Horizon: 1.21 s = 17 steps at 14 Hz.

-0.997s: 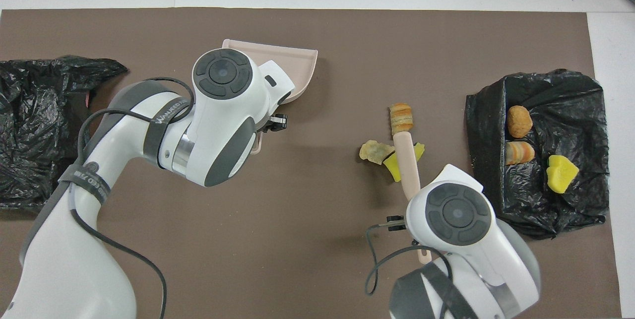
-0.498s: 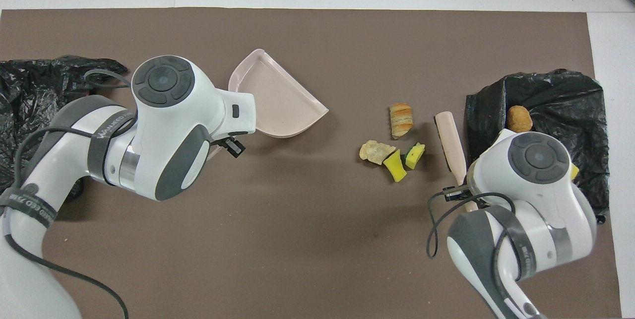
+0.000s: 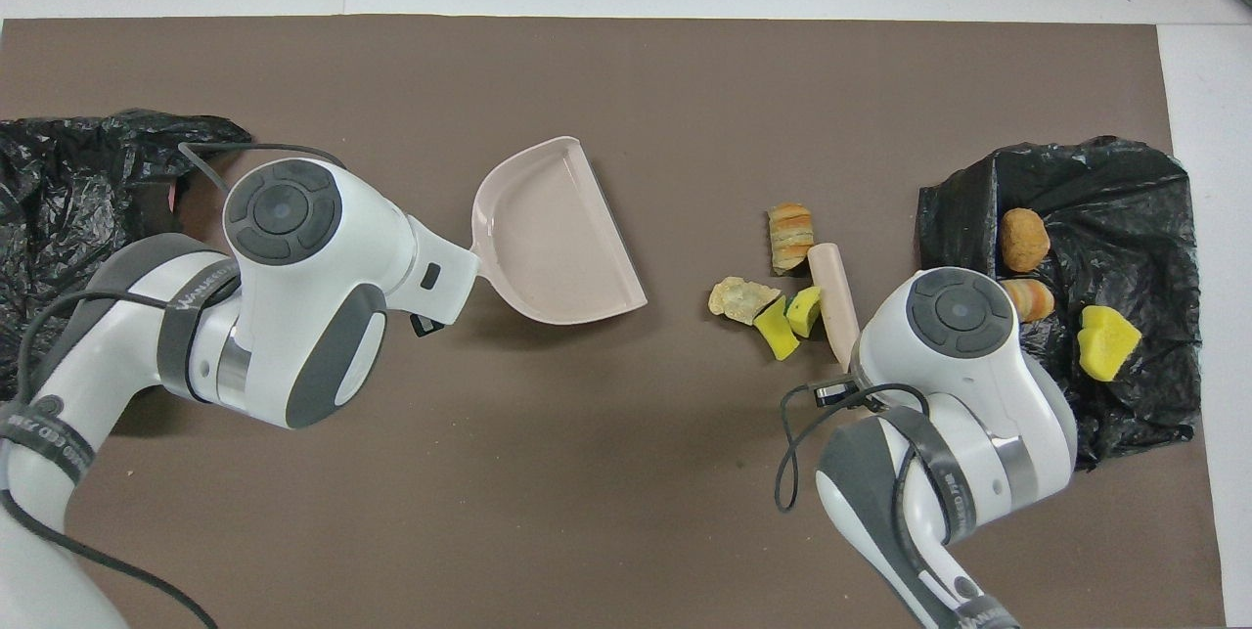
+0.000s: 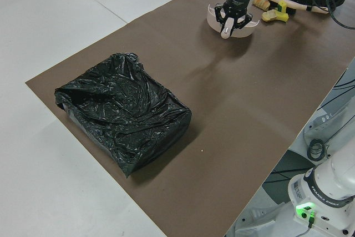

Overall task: Sweep and dump trash in bin
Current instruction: 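Sweep the pieces with the right gripper's brush into the left-held dustpan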

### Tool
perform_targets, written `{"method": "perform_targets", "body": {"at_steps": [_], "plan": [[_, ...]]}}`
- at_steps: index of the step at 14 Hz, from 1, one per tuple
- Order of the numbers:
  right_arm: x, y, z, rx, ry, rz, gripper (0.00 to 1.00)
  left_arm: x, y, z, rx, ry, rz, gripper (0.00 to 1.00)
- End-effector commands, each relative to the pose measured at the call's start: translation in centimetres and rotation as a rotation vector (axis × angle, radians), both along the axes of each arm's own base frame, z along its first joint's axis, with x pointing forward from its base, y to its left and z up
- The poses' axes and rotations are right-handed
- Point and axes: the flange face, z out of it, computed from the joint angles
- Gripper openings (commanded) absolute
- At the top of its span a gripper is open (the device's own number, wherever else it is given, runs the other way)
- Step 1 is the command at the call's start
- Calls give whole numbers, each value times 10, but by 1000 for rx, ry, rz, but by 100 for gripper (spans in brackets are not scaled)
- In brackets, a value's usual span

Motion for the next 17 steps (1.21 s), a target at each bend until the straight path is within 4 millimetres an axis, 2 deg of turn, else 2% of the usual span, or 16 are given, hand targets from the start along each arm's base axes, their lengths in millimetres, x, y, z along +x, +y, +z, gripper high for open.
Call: {"method": "perform_targets", "body": {"at_steps": [1, 4, 6, 9, 11, 14, 16, 17], "plan": [[-6, 32, -16, 74, 14, -31, 0, -32, -19, 6, 4, -22, -152, 0], [-15, 79, -36, 142, 20, -64, 0, -46, -33, -17, 16, 3, -189, 0], [-19, 97, -32, 190, 25, -87, 0, -54, -48, -24, 18, 10, -199, 0], [-22, 133, -21, 297, 54, -137, 0, -64, -55, -32, 25, 25, -210, 0], [-26, 167, -5, 354, 68, -176, 0, -68, -57, -35, 23, 22, -215, 0], [-20, 174, 24, 369, 57, -190, 0, -74, -55, -49, 9, -3, -213, 0], [-17, 161, 50, 370, 58, -180, 0, -73, -57, -48, 3, -13, -214, 0], [-14, 145, 63, 356, 55, -180, 0, -73, -58, -48, 3, -11, -209, 0]]}}
